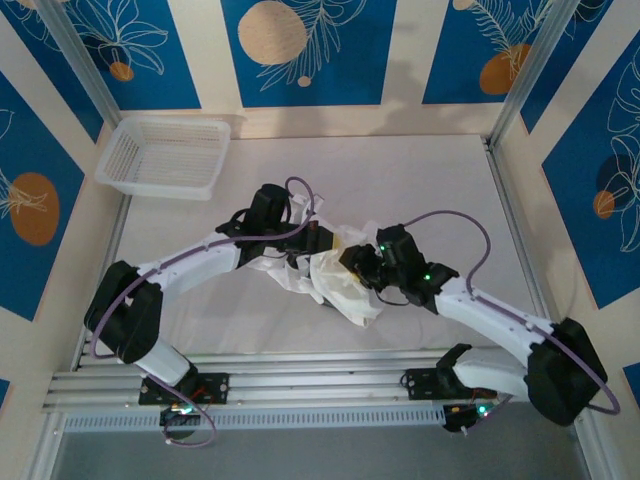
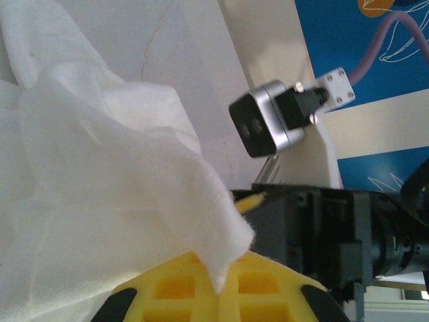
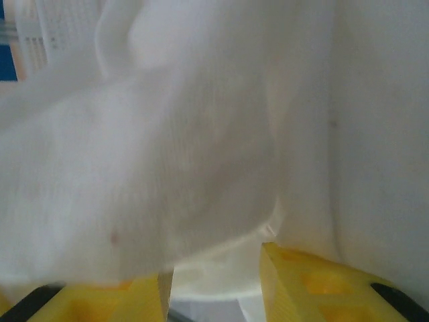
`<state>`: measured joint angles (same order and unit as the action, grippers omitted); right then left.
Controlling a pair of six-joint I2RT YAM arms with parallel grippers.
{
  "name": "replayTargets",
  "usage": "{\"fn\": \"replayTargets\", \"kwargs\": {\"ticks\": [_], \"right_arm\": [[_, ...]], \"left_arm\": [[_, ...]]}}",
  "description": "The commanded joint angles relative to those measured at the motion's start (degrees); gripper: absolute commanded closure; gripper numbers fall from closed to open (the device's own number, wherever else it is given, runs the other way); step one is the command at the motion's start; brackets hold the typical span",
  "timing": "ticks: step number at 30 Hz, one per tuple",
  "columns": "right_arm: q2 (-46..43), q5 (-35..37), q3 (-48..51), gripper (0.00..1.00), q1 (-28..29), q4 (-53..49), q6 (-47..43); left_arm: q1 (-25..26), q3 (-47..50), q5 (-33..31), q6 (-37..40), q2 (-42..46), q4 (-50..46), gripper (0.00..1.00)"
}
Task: Fold the inside-out t-shirt
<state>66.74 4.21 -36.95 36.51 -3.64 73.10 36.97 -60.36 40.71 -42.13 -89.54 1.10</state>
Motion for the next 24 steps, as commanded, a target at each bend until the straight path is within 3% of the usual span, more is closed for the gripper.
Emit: {"fn": "replayTargets", "kwargs": {"ticks": [1,8,13,17,24], "right_arm": [[1.9,3.4,-1.6,0.61,-1.6,4.9,1.7],[6.3,0.6,-1.6,0.60,-4.1,8.8,1.3],[6.9,-1.5,-3.2,1.00,-5.3,7.4,-0.7],[-0.5,0.2,-3.7,1.00,-6.4,-0.8,-5.0],[-17.5,0.8,-9.0,1.00,-10.3,-19.9,-18.4]], "left_arm": [[-0.1,-1.0,1.6,0.0,1.4,0.8,1.00],[-0.1,-1.2,1.3,0.3,2.0,0.5,1.00],[-0.7,-1.0,-0.8,1.1,3.2,-1.7,1.00],[-5.1,-3.2,-6.2,3.7,3.8,-11.5,1.00],[-15.3,-8.3,-8.5,10.3,4.4,-19.9,1.00]]}}
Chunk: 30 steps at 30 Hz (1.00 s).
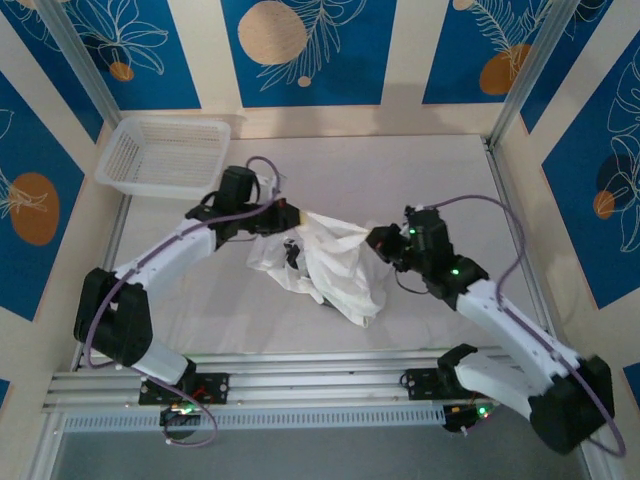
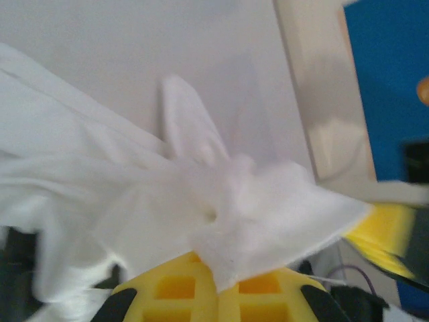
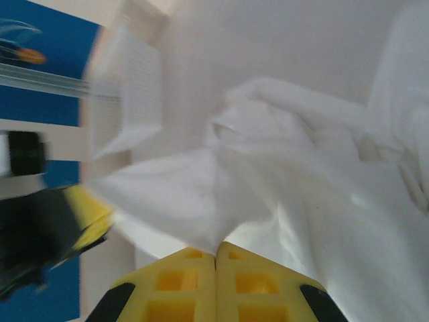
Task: Fold the inside-out t-shirt
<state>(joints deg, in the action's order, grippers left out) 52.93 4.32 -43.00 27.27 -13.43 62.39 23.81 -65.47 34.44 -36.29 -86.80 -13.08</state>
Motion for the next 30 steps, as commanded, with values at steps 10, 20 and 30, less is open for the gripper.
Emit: {"fn": "replayTargets", "kwargs": {"ticks": [10,20,30], "right_arm": [[-0.5,-4.0,-11.0,1.00,1.2,-17.3,-17.8],[13.7,-2.3,-15.3,0.72,10.5,-14.5,-30.4],[33.6,5.9,-21.3,0.46,17.5,-23.4,-37.5]], "left_arm": [[-2.6,-2.6,-1.9,6.8,-0.8,-7.2,1.00],[-3.3,3.6,-19.1,5.0,-0.4,-11.0,0.63],[-4.2,14.1,-19.5,1.4,8.3,-12.7,0.50]]}}
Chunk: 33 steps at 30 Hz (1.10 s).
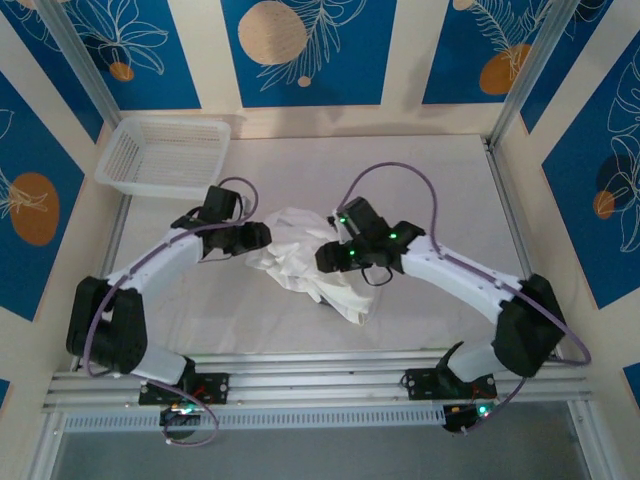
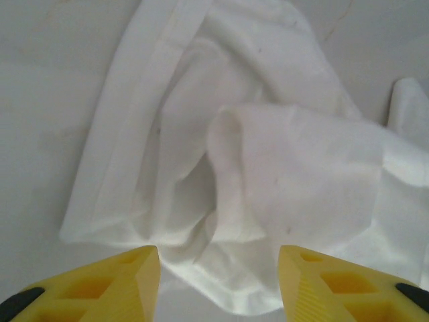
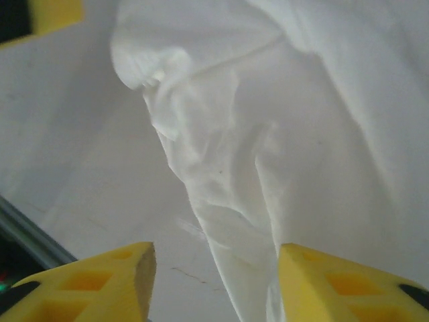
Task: Fold the inside-out t-shirt
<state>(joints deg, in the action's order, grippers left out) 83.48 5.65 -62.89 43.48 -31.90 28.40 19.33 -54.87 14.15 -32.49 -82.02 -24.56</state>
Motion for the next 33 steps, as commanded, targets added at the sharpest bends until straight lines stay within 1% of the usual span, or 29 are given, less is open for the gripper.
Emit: {"fn": "replayTargets", "kwargs": {"ticks": [1,2,4,6,7,9,10,11,12,13,15,17,20,23,24,25,26,29,32,33], "right_arm": [[4.7,6.4,-1.2,0.46,1.2,-5.4,-3.3],[5.8,8.4,-0.7,0.46,1.0,-5.5,-3.1],[6.9,9.0,0.2,0.48,-0.1,-5.2,-3.2],[6.5,7.1,1.2,0.50,-1.0,-3.7,-3.9],[6.1,5.6,1.5,0.50,-1.3,-3.0,-4.5],[5.6,3.0,1.6,0.49,-1.4,-2.4,-5.6],[5.5,1.8,1.6,0.48,-1.4,-2.2,-5.8],[5.4,0.5,1.5,0.47,-1.4,-2.2,-6.0],[5.4,-0.4,1.5,0.46,-1.4,-2.2,-6.2],[5.5,-1.2,1.4,0.45,-1.3,-2.2,-6.2],[5.5,-2.0,1.7,0.45,-1.3,-2.3,-6.5],[5.5,0.1,2.4,0.45,-1.6,-3.0,-6.5],[5.2,5.4,4.6,0.46,-4.1,-3.9,-6.3],[4.8,7.8,7.8,0.46,-8.6,-1.9,-8.4],[5.0,7.6,8.0,0.46,-10.5,-2.0,-8.1],[5.0,5.8,7.9,0.46,-12.2,-1.7,-8.6],[4.6,5.6,8.1,0.46,-12.9,-0.9,-9.6],[3.3,5.0,7.6,0.46,-13.0,-0.5,-11.3],[2.0,4.6,7.5,0.46,-12.9,-0.6,-12.4],[1.5,4.8,7.2,0.46,-12.9,-1.1,-12.5]], "left_arm": [[1.2,5.9,1.8,-3.7,4.7,0.0,0.50],[2.4,7.9,3.1,-4.7,5.7,1.8,0.50],[5.1,10.8,4.9,-5.9,6.0,5.8,0.47],[7.0,10.8,4.4,-6.4,3.8,7.2,0.42],[7.6,10.3,4.4,-6.3,2.1,8.3,0.37],[7.8,10.2,4.8,-5.9,-0.7,14.4,0.30],[7.9,10.4,6.1,-5.3,-2.0,19.4,0.27],[7.9,10.2,6.7,-4.9,-3.6,22.7,0.25],[7.9,9.4,7.0,-4.6,-5.1,24.1,0.25],[8.0,8.3,7.2,-3.9,-6.7,24.9,0.28],[7.9,6.6,7.0,-3.6,-8.6,25.3,0.39],[7.8,4.8,6.0,-2.8,-8.7,23.7,0.55],[7.6,1.5,2.4,-0.8,-7.3,16.6,0.76],[7.0,-1.7,0.7,0.8,-6.0,9.7,0.92],[6.7,-2.6,1.6,0.9,-5.9,8.5,0.95],[6.4,-3.4,3.4,1.1,-5.8,8.0,0.98],[6.3,-4.1,5.2,1.0,-5.8,8.0,1.00],[6.3,-7.2,8.9,0.6,-6.5,7.2,1.00],[6.0,-10.1,8.0,0.0,-8.5,7.6,0.99],[5.9,-11.3,7.8,-0.1,-9.8,7.5,0.97]]}}
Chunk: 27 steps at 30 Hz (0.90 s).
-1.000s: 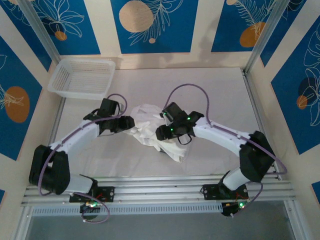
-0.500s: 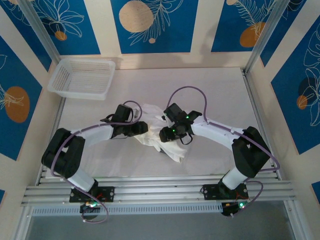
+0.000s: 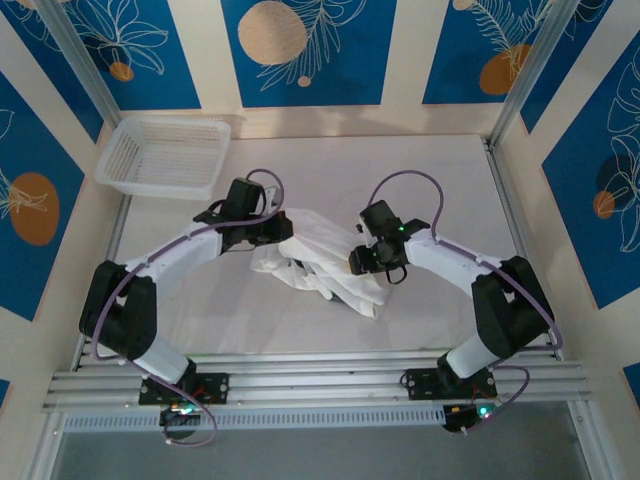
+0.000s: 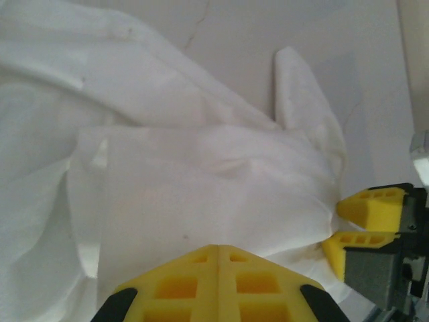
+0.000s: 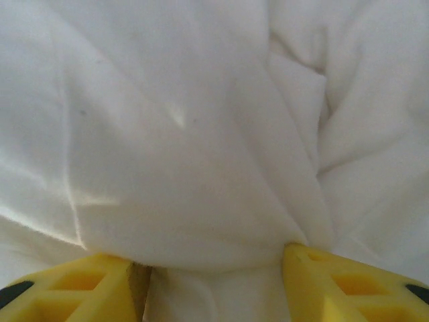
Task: Fold the inside-out t-shirt
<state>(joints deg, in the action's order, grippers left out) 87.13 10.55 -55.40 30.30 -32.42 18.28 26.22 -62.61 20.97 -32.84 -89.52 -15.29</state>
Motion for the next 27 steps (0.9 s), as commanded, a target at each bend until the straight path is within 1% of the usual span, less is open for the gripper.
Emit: {"fn": "replayTargets", "kwargs": {"ticks": [1,2,5,7,9,11,12,15,17,19,21,23,27], "right_arm": [[-3.1,0.0,-0.7,0.46,0.5,-1.3,-2.7],[-4.3,0.2,-1.0,0.46,0.9,-1.4,-3.1],[-9.1,1.5,-1.5,0.45,3.3,0.2,-6.3],[-12.1,2.0,-1.6,0.45,5.6,2.7,-9.1],[-13.9,3.5,-2.2,0.40,8.4,5.4,-11.3],[-13.4,4.8,-3.8,0.40,11.4,7.8,-13.2],[-12.4,5.2,-5.0,0.40,12.8,8.4,-13.8],[-6.0,5.6,-10.5,0.42,17.5,7.8,-16.8],[0.3,4.8,-15.5,0.44,20.4,5.4,-19.5],[6.8,3.4,-20.9,0.46,22.1,1.5,-22.4],[13.5,-0.7,-27.5,0.47,22.3,-4.6,-23.9],[20.8,-3.5,-34.8,0.47,21.8,-11.7,-24.6],[31.2,-4.6,-45.6,0.46,21.2,-19.8,-24.2]], "left_arm": [[-1.3,-4.9,0.7,0.1,-4.0,-1.7,0.93],[-1.7,-6.4,0.7,-0.3,-5.9,-1.9,0.90],[-3.3,-9.6,2.0,-1.7,-11.2,-1.5,0.87],[-4.2,-10.3,4.0,-2.1,-12.6,-0.6,0.82],[-4.6,-10.0,4.6,-2.0,-12.0,-0.5,0.76],[-5.0,-8.8,3.9,-1.2,-9.5,-1.5,0.68],[-5.3,-7.7,3.1,-1.1,-7.6,-1.8,0.67],[-7.0,-2.6,-1.1,-1.1,1.4,-2.5,0.64],[-8.2,1.4,-6.1,-1.1,9.5,-3.8,0.63],[-8.7,5.1,-11.6,-1.0,17.6,-5.4,0.63],[-8.7,8.3,-16.0,-0.8,25.0,-7.3,0.62],[-8.7,11.3,-19.0,-0.8,31.7,-9.2,0.61],[-8.8,14.9,-20.7,-1.3,39.4,-12.6,0.60]]}}
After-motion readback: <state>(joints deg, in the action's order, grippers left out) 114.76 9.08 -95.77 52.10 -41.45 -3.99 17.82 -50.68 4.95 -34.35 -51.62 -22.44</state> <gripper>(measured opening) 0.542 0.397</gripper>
